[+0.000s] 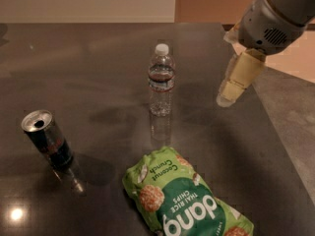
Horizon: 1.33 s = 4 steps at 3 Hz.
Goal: Move water bottle near green rice chip bag
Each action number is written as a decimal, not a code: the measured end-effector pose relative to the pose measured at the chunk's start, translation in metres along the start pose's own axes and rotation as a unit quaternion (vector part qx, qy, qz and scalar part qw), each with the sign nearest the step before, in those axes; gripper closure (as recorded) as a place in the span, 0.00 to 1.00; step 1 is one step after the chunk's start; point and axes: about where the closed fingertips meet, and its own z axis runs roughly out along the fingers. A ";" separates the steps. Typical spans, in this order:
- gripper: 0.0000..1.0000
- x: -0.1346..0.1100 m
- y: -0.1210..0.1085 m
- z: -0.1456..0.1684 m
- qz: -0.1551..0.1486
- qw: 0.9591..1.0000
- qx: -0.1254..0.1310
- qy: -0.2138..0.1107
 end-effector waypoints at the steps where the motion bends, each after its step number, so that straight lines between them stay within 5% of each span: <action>1: 0.00 -0.036 -0.006 0.020 -0.010 0.999 -0.003 -0.049; 4: 0.00 -0.108 -0.009 0.065 0.003 0.987 -0.037 -0.155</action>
Offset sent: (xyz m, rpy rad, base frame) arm 0.0507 0.1043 -0.0093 0.2866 -0.0629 0.0791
